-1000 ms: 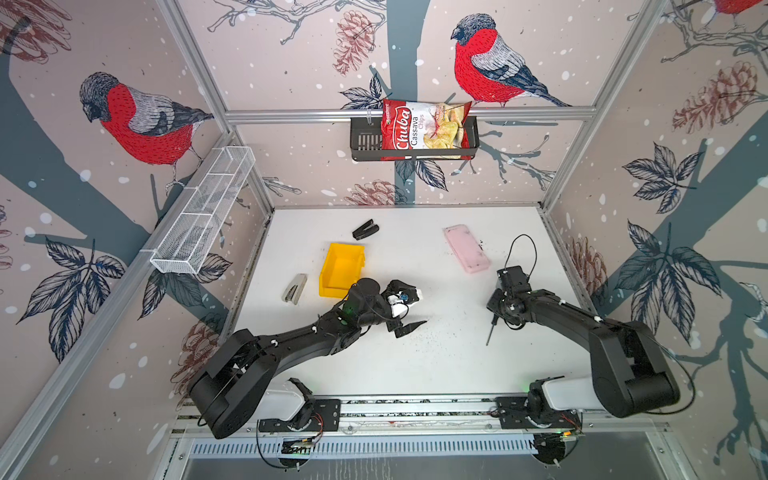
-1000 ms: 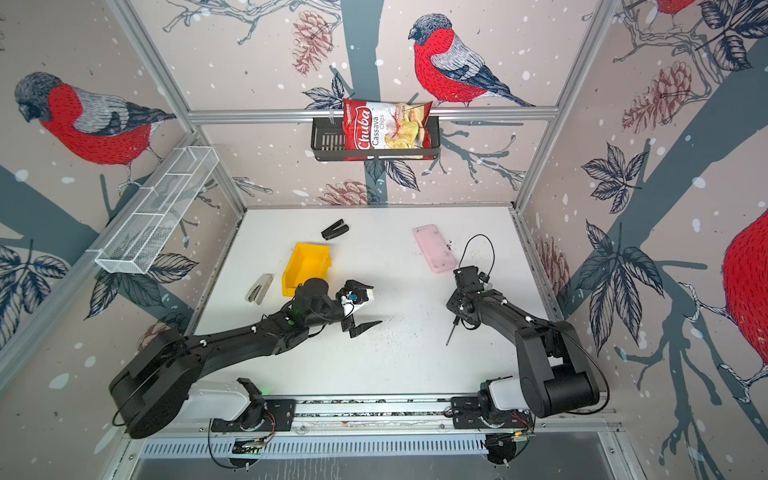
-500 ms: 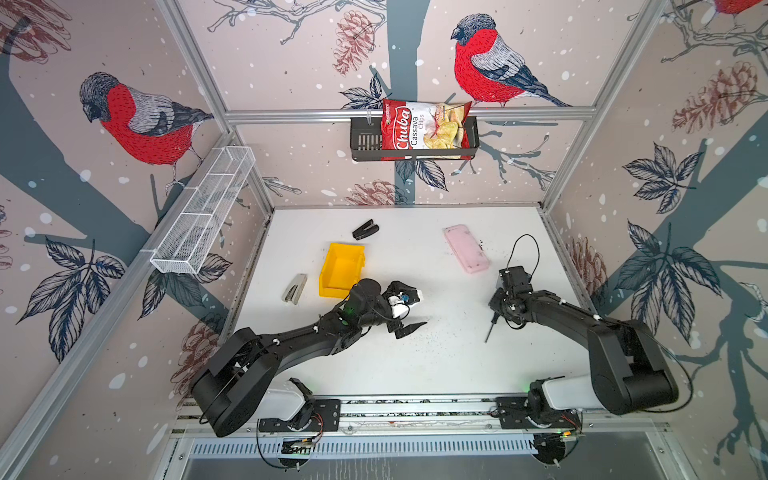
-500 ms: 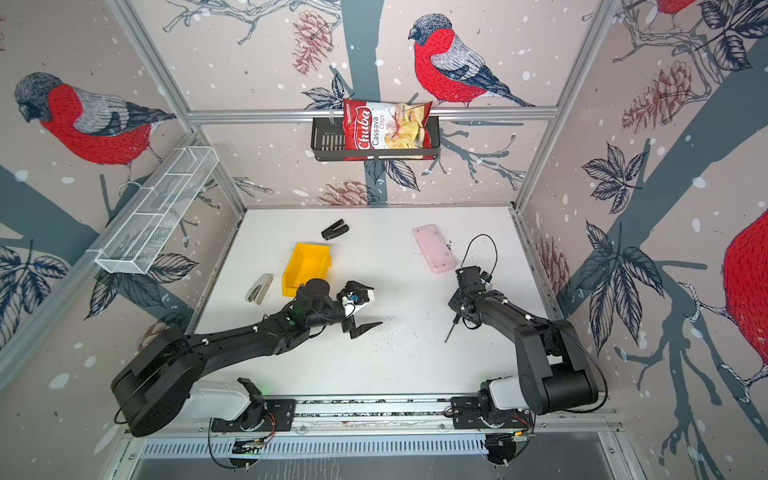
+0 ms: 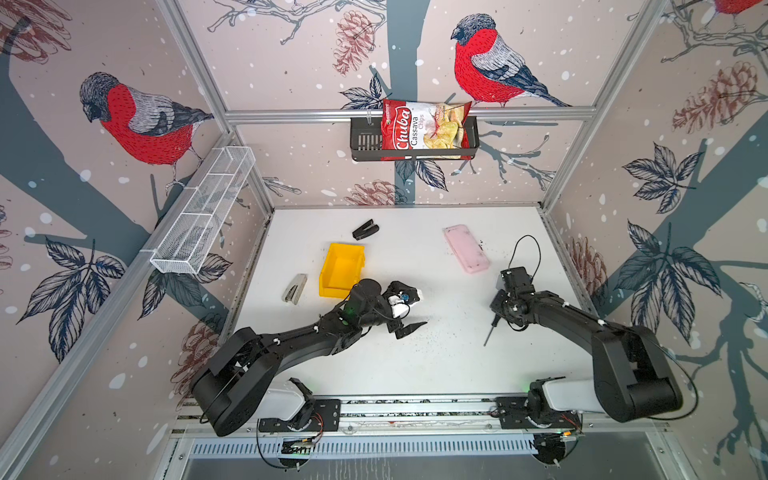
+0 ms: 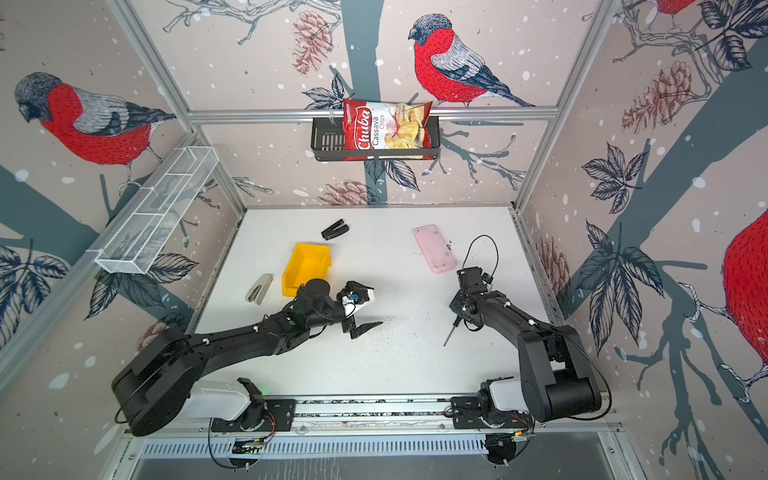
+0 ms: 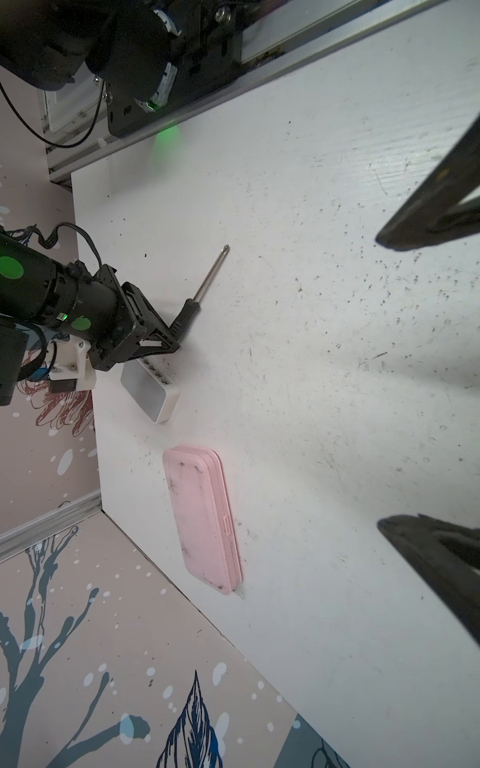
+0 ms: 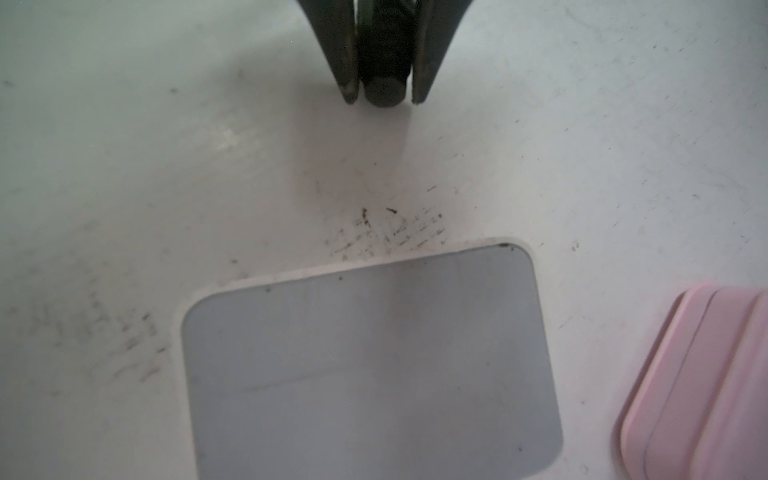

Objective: Put the screwdriver in the bin
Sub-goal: 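Close the right gripper on the screwdriver handle and lift it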

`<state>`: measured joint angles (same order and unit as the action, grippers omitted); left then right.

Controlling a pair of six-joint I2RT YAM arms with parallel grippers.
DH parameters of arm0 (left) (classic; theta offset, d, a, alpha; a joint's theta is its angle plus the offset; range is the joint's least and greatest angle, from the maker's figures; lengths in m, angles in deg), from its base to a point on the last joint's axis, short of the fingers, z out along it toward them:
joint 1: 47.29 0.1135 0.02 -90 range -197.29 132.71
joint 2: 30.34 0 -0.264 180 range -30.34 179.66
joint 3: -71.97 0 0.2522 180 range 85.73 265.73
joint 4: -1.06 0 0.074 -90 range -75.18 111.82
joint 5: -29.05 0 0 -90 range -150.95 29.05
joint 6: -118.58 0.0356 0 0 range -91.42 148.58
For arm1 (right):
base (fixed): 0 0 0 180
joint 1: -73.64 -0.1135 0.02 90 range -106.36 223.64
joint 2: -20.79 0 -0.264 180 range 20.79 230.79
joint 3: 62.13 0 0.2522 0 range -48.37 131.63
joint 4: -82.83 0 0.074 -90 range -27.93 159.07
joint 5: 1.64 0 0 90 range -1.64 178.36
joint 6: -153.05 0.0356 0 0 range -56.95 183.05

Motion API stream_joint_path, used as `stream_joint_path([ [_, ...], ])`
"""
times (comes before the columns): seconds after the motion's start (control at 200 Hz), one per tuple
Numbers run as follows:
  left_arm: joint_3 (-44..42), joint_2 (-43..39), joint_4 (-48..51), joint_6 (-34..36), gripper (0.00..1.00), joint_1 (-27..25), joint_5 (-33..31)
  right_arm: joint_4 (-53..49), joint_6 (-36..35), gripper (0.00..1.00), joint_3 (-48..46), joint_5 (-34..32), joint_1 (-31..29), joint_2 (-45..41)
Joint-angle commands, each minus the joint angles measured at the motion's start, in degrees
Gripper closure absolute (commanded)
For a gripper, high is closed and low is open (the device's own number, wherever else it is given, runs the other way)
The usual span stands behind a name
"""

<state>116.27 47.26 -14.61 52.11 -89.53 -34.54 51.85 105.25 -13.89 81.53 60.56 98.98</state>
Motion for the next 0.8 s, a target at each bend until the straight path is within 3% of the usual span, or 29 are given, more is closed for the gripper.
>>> stream_joint_path([
  [0.0, 0.02, -0.07, -1.92, -1.1, 0.03, -0.12, -0.69, -1.42, -0.01, 0.89, 0.56, -0.32, 0.07, -1.07],
  [0.395, -0.21, -0.86, -2.39, -2.08, 0.03, -0.12, -1.76, 0.36, -1.23, 0.95, 0.96, 0.25, -0.01, -5.19],
  [0.796, 1.59, -0.17, -3.62, -8.62, 0.03, -0.04, -2.92, 5.99, -4.41, 0.98, 2.31, 2.91, -0.89, -11.65],
])
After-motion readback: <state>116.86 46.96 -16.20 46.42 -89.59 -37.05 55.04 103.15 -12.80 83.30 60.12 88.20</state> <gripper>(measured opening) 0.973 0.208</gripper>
